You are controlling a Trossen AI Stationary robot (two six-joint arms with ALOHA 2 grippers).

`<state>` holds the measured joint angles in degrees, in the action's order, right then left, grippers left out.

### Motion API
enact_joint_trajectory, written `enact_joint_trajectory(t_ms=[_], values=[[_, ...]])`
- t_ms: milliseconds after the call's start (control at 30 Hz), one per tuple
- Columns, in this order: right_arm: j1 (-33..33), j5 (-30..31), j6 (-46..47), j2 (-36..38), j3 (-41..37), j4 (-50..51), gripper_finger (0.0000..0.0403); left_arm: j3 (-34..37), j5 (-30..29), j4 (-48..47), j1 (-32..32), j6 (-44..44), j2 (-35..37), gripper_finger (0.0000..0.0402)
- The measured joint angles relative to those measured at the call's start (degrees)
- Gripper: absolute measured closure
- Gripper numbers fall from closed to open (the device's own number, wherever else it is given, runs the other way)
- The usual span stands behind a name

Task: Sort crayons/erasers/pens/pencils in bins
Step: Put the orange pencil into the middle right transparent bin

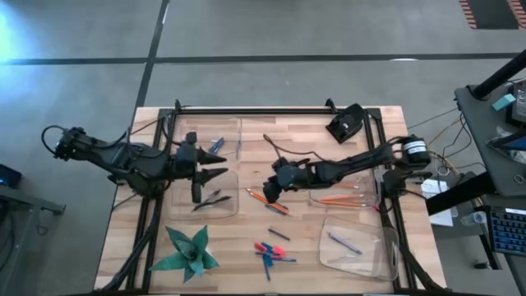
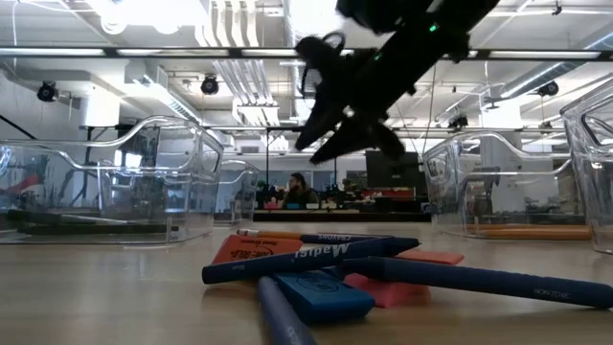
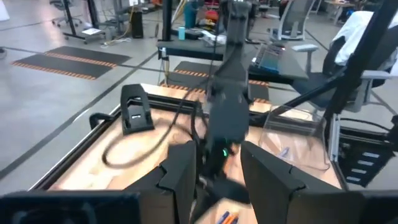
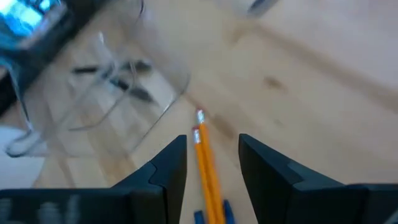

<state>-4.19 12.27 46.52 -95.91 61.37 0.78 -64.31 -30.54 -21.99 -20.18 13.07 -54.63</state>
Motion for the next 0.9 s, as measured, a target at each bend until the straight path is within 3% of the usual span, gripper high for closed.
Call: enact_joint_trajectory(t_ms=[200,333,633,900], values=[[0.46,-5.36,-3.08,-9.08,8.87,10.36,0.0264,0.02,0.01,0.01,-0.04,0.08,0.83,0.0288],[0.55,-5.76,-4.21,-13.67,14.24,19.11,0.0264,0.04,0.0,-0.01,-0.02,0.12,1.16,0.0288],[0.37,-7.82,-9.23,-19.43,20.72,20.34,0.0271,0.78,0.46,-0.04,-0.07,3.14,1.2,0.0288],[0.61,-6.27,-11.31,-19.16,21.5,20.09,0.0288,1.09,1.72,-0.1,-0.11,3.32,1.05,0.0288]])
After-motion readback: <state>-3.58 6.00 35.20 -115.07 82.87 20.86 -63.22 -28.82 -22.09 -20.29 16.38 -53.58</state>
